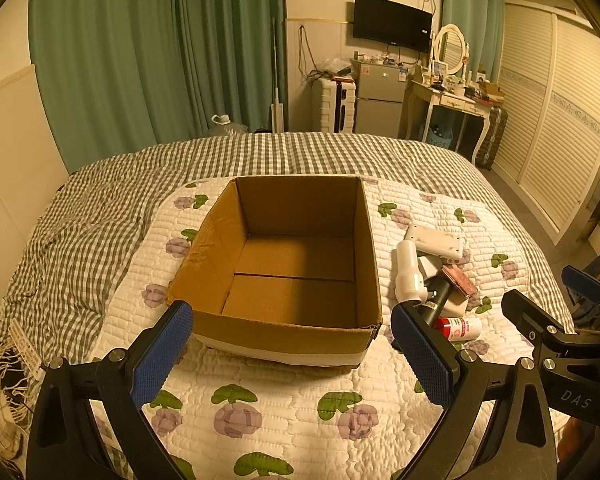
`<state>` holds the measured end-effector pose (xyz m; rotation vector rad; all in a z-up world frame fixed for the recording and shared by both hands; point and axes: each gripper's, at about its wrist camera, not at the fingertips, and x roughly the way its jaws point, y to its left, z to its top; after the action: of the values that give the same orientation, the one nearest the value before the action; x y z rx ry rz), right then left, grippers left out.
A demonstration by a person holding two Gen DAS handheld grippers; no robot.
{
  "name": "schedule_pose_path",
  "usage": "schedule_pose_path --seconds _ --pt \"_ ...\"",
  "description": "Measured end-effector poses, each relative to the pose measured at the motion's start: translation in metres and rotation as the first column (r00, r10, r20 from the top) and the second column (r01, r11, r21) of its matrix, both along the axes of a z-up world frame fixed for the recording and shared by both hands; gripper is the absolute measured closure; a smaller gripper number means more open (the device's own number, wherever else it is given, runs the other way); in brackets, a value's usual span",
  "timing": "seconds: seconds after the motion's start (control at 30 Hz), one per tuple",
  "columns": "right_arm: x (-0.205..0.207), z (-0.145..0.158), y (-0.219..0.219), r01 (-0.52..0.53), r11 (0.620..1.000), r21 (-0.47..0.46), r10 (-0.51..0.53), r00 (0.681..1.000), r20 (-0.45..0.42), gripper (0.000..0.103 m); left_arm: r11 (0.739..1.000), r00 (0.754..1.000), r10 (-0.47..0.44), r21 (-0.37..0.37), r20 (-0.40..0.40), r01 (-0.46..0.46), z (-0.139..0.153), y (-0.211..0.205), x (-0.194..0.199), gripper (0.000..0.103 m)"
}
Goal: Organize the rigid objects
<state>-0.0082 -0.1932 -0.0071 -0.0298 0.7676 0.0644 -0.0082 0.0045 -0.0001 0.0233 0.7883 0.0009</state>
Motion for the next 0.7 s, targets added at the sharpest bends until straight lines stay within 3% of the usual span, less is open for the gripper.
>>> schedule_pose_path --seconds 0.53,0.7 --pt "-0.0015 0.0008 0.0017 -0.003 1.000 -0.002 0.003 1.000 0.003 0.000 1.000 1.000 -0.020 -0.002 0.001 0.020 0.0040 -0.0004 0.0003 0.001" --pt "-0.0006 0.0022 0.0025 -0.009 1.000 -0.006 0.009 1.000 0.005 0.000 0.999 0.999 -0.037 0.033 0.023 0.036 0.0093 0.0030 -0.0009 0.001"
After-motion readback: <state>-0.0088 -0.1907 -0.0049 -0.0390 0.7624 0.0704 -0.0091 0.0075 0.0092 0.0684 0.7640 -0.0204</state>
